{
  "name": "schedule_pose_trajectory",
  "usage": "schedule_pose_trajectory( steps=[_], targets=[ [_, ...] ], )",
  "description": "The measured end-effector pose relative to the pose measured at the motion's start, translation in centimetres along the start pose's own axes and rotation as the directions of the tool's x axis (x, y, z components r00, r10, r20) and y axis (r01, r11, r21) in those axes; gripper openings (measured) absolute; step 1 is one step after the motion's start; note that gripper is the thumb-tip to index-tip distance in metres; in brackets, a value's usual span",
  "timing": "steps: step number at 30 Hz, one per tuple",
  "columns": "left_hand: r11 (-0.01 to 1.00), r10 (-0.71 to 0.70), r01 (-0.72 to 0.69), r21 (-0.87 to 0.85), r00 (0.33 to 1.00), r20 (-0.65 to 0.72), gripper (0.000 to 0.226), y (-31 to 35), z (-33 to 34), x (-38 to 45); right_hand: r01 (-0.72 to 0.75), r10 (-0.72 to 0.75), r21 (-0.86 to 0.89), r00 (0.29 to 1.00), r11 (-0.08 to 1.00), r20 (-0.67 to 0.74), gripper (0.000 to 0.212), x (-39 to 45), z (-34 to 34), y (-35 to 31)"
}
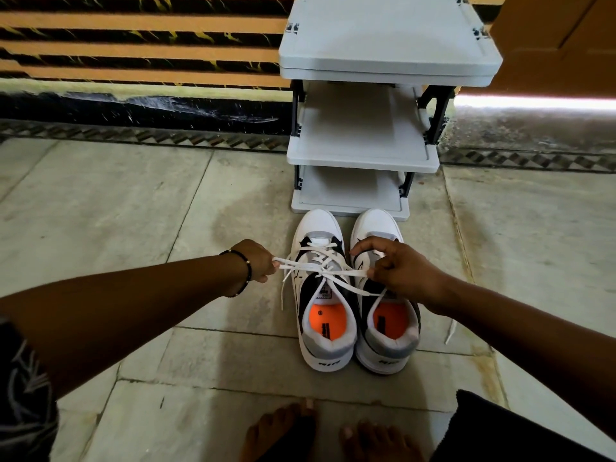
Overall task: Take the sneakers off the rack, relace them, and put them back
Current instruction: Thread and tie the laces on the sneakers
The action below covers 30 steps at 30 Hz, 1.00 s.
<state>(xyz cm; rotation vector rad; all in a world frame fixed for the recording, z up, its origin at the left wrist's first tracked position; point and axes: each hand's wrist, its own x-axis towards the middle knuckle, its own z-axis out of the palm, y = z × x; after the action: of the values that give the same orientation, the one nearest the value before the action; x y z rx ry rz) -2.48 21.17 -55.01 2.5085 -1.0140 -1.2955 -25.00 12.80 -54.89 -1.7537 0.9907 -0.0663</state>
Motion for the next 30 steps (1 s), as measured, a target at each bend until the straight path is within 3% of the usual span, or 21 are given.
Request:
schedule_pose_trajectory(
  steps=[4,6,8,11,14,17,21,25,27,30],
  targets=[
    [0.998,0.034,-0.033,-0.043,0.999,0.021,0.032,1.5,-1.1,-0.6,0.013,-0.012,0.011,0.999,1.000,-0.031,0.022,-0.8,-0.1,0.1],
    [0.998,0.062,-0.061,-0.010,0.997,0.048,0.030,1.8,-1.1,-1.5,0.003,0.000,0.038,0.998,0.999,-0.060,0.015,-1.7,-0.6,0.3],
    [0.985,0.142,-0.141,0.103,0.990,-0.009,0.028,1.6,-0.6,-1.8,-0.033,0.036,0.071,0.998,0.997,-0.044,0.009,-2.7,-1.6,0.3],
    [0.829,0.263,-0.230,0.510,0.965,0.007,0.040,1.9,0.8,-2.3,-0.106,0.106,-0.011,0.994,0.994,0.023,0.012,-4.9,-3.7,0.2],
    [0.703,0.443,-0.360,0.614,0.896,0.019,0.049,4.0,2.4,-3.1,-0.180,0.180,-0.006,0.981,0.984,0.067,0.017,-6.2,-5.4,1.0],
    [0.525,0.618,-0.514,0.678,0.778,0.111,0.038,6.5,4.2,-3.6,-0.264,0.262,0.024,0.963,0.964,0.065,0.018,-6.3,-5.6,2.5],
    [0.347,0.496,-0.601,0.720,0.769,0.404,0.033,7.9,6.1,-3.2,-0.299,0.299,0.020,0.954,0.954,0.005,0.016,-4.9,-4.8,3.9],
    [0.098,0.450,-0.543,0.834,0.772,0.450,0.043,8.5,6.5,-1.9,-0.280,0.289,0.145,0.956,0.949,-0.051,0.018,-3.1,-5.0,3.8],
    [0.098,0.443,-0.483,0.870,0.804,0.397,0.061,8.4,6.8,-1.2,-0.285,0.305,0.240,0.951,0.928,-0.053,0.020,-2.4,-5.1,3.8],
    [0.201,0.450,-0.441,0.875,0.835,0.317,0.083,7.8,6.8,-0.4,-0.317,0.336,0.263,0.941,0.911,-0.031,0.021,-1.8,-4.9,3.7]
  ],
)
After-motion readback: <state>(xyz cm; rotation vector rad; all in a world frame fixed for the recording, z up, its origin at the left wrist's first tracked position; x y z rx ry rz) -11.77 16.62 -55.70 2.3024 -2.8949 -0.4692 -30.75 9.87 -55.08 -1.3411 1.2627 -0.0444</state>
